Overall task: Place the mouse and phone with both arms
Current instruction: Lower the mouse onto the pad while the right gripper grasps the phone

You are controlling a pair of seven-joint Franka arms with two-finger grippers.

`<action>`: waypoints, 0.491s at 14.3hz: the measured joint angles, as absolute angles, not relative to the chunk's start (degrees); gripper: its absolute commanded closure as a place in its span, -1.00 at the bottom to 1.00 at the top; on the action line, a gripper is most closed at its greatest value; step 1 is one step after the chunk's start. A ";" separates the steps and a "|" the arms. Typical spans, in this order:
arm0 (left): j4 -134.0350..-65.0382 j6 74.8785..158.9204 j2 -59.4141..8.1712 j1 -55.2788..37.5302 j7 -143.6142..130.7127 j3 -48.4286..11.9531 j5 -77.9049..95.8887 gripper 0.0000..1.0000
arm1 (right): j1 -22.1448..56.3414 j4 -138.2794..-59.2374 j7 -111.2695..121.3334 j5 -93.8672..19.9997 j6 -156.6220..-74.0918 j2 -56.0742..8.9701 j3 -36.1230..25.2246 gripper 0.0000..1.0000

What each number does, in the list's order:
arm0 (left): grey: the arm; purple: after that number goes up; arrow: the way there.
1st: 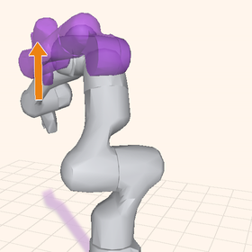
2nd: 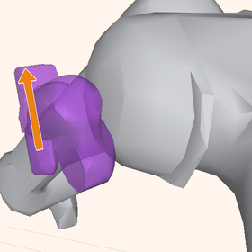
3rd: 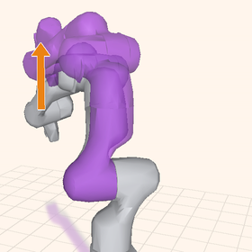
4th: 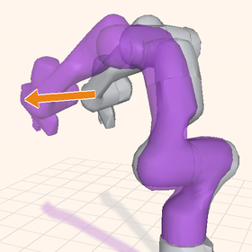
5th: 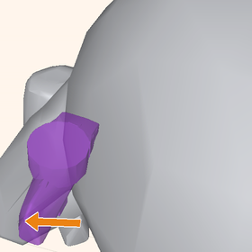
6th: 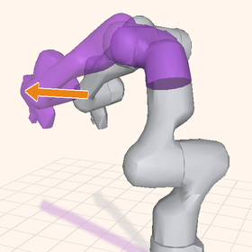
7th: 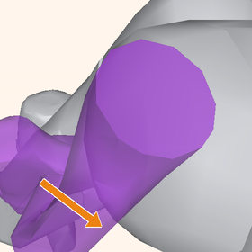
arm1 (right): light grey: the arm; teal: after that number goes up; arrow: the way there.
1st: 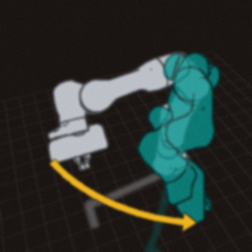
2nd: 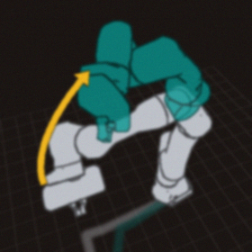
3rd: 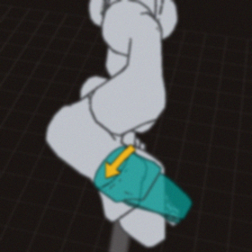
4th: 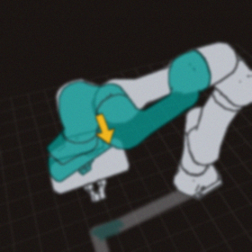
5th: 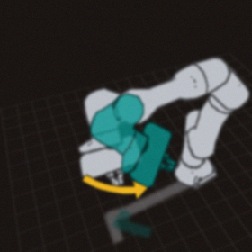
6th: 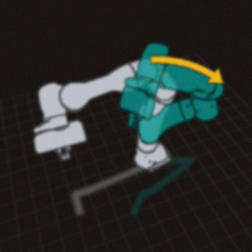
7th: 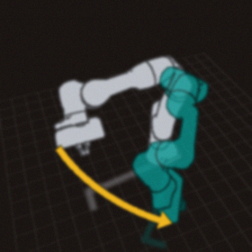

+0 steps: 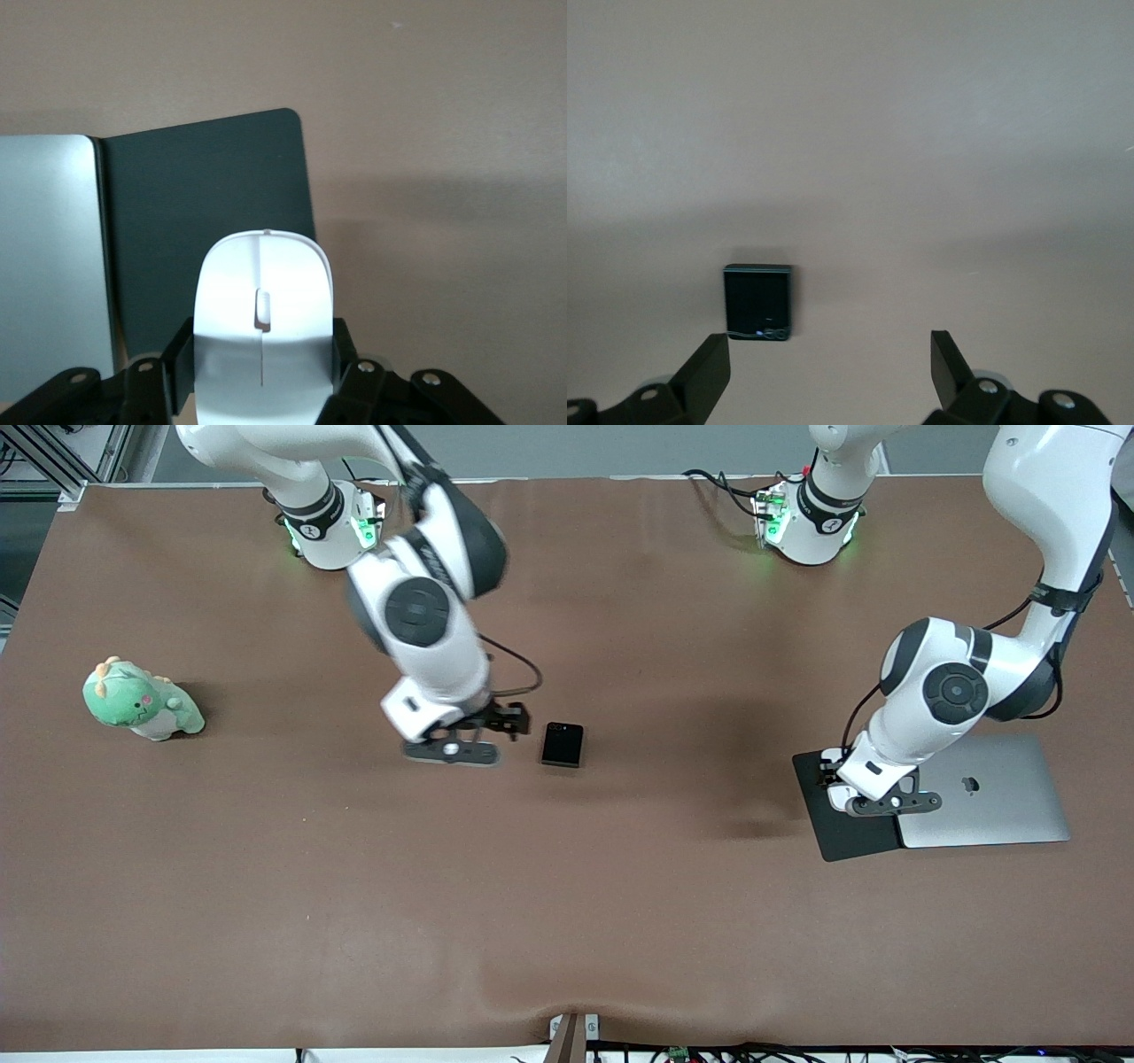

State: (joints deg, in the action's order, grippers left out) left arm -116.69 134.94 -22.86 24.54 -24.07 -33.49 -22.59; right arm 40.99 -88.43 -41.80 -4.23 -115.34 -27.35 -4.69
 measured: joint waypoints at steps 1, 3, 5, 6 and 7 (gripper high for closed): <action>-116.55 135.19 -23.24 24.77 -23.53 -33.50 -22.59 0.08 | 42.18 -88.41 -43.16 -4.23 -116.87 -29.03 -4.72 -1.00; -115.64 135.38 -24.67 25.60 -21.64 -33.53 -22.59 0.08 | 44.10 -88.42 -45.43 -4.23 -120.05 -32.17 -4.73 -1.00; -114.81 135.81 -26.56 27.32 -19.39 -33.52 -22.59 0.08 | 45.55 -88.43 -46.85 -4.23 -123.79 -35.36 -4.73 -1.00; -114.43 136.03 -27.49 28.02 -18.75 -33.52 -22.59 0.08 | 46.16 -88.42 -47.04 -4.23 -125.59 -36.88 -4.75 -1.00; -114.06 136.28 -28.44 28.44 -18.31 -33.52 -22.59 0.08 | 46.72 -88.40 -47.14 -4.23 -126.98 -38.24 -4.75 -1.00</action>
